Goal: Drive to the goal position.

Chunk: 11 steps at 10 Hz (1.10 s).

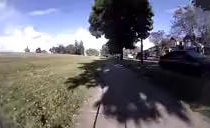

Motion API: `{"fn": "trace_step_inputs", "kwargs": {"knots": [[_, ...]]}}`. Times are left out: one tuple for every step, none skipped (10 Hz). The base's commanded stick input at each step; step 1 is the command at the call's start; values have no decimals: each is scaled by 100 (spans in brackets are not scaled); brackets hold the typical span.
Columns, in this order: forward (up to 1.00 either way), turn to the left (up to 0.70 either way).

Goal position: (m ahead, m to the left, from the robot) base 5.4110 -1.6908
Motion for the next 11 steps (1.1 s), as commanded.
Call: {"fn": "trace_step_inputs", "kwargs": {"knots": [[100,0],[100,0],[100,0],[100,0],[100,0],[100,0],[100,0],[100,0],[100,0],[100,-2],[100,-10]]}}
